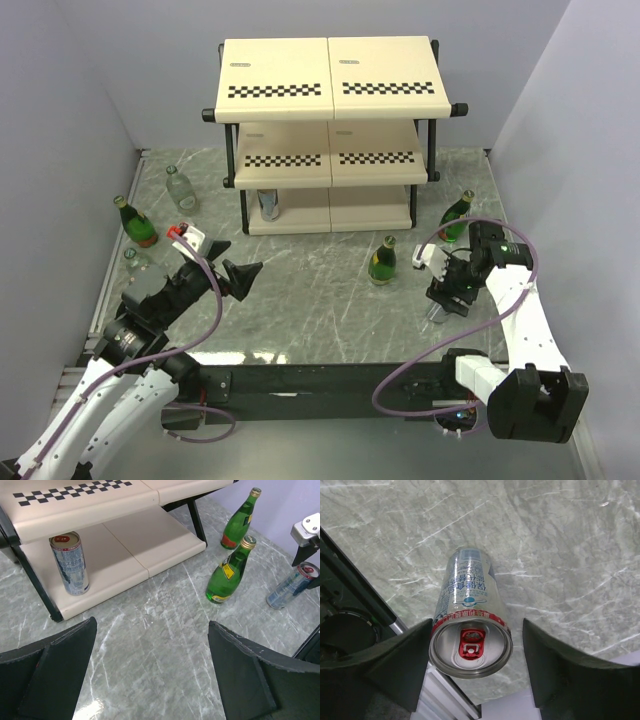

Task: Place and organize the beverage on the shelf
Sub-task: Pick up the drink from the center of the board.

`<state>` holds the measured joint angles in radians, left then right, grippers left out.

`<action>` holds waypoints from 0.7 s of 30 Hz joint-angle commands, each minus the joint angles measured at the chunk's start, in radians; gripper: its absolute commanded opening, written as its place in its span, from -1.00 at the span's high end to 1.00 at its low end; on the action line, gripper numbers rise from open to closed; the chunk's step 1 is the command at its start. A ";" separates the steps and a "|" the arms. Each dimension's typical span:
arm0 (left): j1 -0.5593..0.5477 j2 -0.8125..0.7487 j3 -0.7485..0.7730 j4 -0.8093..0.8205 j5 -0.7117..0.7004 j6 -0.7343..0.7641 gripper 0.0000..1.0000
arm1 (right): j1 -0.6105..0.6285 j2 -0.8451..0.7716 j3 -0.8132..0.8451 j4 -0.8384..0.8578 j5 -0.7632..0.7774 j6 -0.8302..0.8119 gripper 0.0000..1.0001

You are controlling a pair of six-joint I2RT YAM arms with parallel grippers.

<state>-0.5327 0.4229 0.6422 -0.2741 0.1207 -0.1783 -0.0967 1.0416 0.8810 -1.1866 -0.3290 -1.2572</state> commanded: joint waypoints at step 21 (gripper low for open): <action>-0.003 0.102 -0.095 0.398 0.270 -0.099 -0.99 | 0.005 -0.074 0.160 -0.099 -0.159 0.059 0.95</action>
<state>-0.5327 0.4770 0.5438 -0.0711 0.2901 -0.2108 -0.0986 1.0019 0.9573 -1.2564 -0.4126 -1.2366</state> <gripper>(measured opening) 0.995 0.623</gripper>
